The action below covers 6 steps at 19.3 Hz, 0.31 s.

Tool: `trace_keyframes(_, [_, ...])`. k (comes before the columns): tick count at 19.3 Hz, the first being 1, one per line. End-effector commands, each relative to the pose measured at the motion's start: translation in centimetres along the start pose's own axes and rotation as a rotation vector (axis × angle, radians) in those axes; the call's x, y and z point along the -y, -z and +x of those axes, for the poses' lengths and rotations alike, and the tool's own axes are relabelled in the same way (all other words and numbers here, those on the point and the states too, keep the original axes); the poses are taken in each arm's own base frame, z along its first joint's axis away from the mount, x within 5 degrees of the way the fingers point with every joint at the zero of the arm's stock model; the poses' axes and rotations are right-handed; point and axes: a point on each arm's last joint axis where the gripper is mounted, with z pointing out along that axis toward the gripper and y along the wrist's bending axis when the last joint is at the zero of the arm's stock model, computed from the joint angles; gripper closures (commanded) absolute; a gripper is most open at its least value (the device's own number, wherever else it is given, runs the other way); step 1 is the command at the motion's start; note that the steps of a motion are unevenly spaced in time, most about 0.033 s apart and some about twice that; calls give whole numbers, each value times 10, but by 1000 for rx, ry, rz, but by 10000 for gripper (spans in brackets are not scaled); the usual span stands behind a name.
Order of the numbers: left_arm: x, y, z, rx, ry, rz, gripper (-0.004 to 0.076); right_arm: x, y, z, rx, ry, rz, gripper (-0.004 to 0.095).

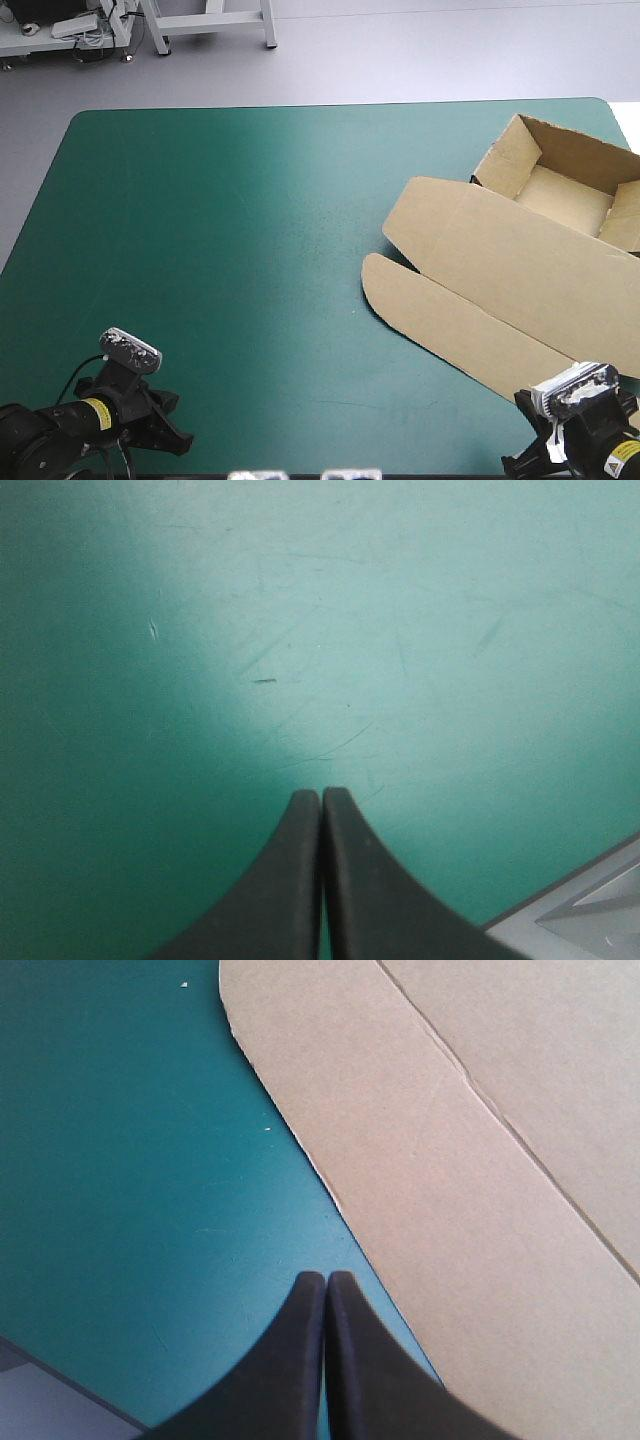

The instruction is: Fold the box

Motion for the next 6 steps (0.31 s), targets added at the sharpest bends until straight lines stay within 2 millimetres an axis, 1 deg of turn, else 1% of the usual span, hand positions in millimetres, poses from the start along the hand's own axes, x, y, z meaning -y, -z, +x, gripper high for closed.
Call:
trace_keyframes(1, [3, 6, -9, 58, 5, 20, 733, 0, 4, -11, 74, -8, 2, 921])
trace_keyframes(6, [3, 6, -9, 58, 5, 20, 733, 0, 4, -11, 74, -8, 2, 921])
